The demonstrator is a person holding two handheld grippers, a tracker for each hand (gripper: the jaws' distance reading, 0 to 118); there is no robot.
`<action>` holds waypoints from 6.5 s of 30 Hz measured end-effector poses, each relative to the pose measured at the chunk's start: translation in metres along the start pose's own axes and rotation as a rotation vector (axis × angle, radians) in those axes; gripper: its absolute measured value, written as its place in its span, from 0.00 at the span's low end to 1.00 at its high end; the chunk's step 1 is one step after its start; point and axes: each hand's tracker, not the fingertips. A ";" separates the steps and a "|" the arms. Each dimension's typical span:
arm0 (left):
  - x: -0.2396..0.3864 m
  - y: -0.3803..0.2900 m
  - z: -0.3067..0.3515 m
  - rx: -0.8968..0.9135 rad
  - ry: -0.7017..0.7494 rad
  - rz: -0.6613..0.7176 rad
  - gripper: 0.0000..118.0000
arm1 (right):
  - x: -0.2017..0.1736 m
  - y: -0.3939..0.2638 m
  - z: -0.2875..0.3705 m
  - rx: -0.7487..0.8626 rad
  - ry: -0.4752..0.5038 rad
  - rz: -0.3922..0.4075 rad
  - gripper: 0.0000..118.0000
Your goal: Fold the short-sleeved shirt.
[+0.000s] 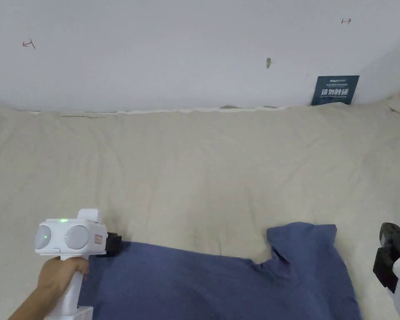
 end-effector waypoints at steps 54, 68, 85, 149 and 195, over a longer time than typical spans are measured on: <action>-0.029 0.163 0.443 1.009 0.219 0.089 0.02 | -0.010 0.345 0.009 0.469 0.177 0.125 0.06; -0.030 0.116 0.258 0.786 0.207 0.079 0.02 | -0.032 0.212 -0.099 0.228 0.252 0.065 0.06; -0.052 -0.188 0.154 0.327 0.115 0.190 0.02 | 0.003 -0.076 -0.020 -0.246 0.371 -0.078 0.06; -0.027 -0.296 0.292 0.181 0.109 0.165 0.01 | -0.010 -0.037 0.204 0.147 0.135 0.040 0.01; -0.043 -0.312 0.268 0.272 0.017 0.269 0.07 | 0.003 -0.142 0.146 -0.346 0.194 0.019 0.08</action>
